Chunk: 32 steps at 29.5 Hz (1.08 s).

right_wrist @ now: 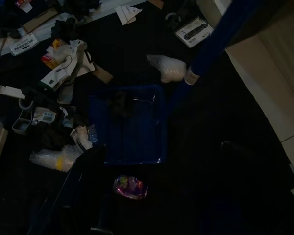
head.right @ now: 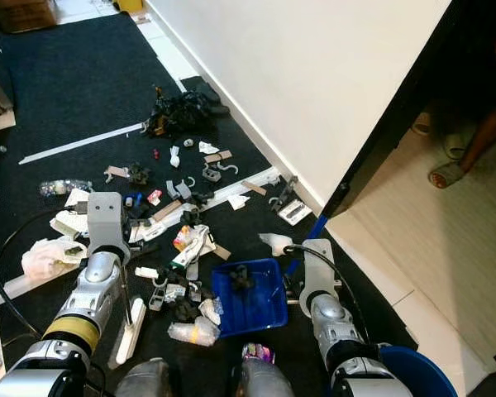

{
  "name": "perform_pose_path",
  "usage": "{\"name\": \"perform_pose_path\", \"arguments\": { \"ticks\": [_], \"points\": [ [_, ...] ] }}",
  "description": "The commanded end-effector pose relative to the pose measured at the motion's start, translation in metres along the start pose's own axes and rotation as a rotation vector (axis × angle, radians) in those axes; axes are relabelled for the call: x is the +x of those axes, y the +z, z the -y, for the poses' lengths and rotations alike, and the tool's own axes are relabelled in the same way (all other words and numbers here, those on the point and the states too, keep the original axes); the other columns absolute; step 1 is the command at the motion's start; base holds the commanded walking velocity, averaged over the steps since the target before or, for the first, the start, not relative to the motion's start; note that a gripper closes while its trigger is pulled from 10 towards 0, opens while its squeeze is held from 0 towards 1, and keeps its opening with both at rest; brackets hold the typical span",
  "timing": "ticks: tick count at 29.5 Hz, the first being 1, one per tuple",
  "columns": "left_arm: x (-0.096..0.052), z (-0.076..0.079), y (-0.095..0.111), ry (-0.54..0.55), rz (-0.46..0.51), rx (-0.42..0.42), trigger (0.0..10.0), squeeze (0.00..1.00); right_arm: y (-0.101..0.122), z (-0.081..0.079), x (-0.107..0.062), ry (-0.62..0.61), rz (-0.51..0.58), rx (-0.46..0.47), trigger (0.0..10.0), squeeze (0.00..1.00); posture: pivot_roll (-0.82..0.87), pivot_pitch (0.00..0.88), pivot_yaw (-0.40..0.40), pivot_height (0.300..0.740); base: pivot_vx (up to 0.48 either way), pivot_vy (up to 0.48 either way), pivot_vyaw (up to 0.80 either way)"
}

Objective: Sweep floor

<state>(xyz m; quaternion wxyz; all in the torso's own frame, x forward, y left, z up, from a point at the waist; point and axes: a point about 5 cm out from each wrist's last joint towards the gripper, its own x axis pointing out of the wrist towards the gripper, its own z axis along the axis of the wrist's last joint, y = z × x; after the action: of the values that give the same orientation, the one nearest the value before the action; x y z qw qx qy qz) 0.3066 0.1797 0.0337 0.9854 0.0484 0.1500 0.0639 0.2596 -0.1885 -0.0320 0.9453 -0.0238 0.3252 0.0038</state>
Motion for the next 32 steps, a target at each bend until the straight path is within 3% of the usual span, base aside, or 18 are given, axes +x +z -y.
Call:
{"name": "perform_pose_path", "arguments": {
  "ticks": [1,5,10,23,28,29,30,32],
  "points": [
    [-0.004,-0.002,-0.015,-0.004,-0.071,-0.010,10.0,0.00,0.000,-0.001,0.000,0.010,0.000,-0.010,10.0,0.00,0.06,0.076,-0.074,0.740,0.000,0.000,0.00],
    [-0.003,-0.002,-0.013,-0.012,-0.069,0.023,10.0,0.00,0.005,-0.002,0.001,0.016,0.010,-0.015,10.0,0.00,0.06,0.088,-0.083,0.740,0.000,-0.480,0.00],
    [-0.003,-0.002,-0.009,-0.014,-0.045,0.002,10.0,0.00,0.010,-0.003,0.002,0.022,0.025,-0.015,10.0,0.00,0.06,0.092,-0.084,0.740,0.000,-0.277,0.00],
    [0.004,-0.014,0.009,-0.002,0.012,0.049,10.0,0.00,0.029,-0.009,0.006,0.056,0.084,0.054,10.0,0.00,0.08,0.090,-0.086,0.740,0.000,0.000,0.00],
    [0.013,-0.033,0.031,0.019,0.056,0.057,10.0,0.00,0.052,-0.004,0.009,-0.013,0.175,0.254,10.0,0.00,0.09,0.094,-0.059,0.740,0.000,0.000,0.00],
    [0.013,-0.033,0.031,0.019,0.056,0.057,10.0,0.00,0.052,-0.004,0.009,-0.013,0.175,0.254,10.0,0.00,0.09,0.094,-0.059,0.740,0.000,0.000,0.00],
    [0.017,-0.040,0.039,0.030,0.071,0.056,10.0,0.00,0.059,-0.001,0.009,-0.034,0.209,0.311,10.0,1.00,0.09,0.092,-0.052,0.740,0.000,0.000,0.00],
    [0.018,-0.042,0.043,0.032,0.078,0.059,10.0,0.00,0.062,0.000,0.008,-0.031,0.232,0.328,10.0,1.00,0.09,0.090,-0.048,0.740,0.000,0.000,0.00]
  ]
}}
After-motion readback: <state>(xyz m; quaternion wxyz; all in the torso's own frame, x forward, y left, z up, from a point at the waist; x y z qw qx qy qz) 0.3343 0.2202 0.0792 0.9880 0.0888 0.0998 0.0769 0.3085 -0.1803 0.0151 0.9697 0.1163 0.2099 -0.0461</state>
